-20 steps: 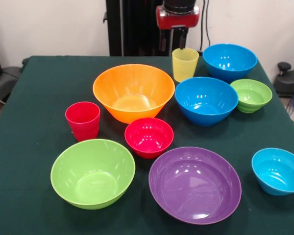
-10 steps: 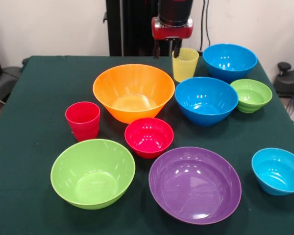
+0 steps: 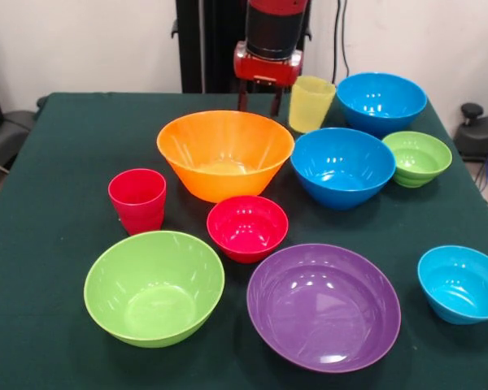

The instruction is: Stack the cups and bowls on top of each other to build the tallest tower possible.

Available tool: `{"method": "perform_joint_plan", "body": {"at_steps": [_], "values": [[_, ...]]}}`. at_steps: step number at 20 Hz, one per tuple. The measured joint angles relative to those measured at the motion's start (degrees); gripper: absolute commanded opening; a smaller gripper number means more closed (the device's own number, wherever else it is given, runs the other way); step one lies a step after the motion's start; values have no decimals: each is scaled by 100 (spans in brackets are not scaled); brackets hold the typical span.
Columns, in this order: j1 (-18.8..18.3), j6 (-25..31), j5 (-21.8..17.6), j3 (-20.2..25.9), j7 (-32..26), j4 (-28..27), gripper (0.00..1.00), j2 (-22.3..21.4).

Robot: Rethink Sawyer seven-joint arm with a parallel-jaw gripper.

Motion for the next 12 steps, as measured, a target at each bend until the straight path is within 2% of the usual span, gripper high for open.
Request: {"method": "perform_joint_plan", "body": {"at_steps": [9, 12], "values": [[80, -816, 44, -139, 744, -4, 100, 478], [79, -951, 44, -139, 822, -4, 100, 584]]}}
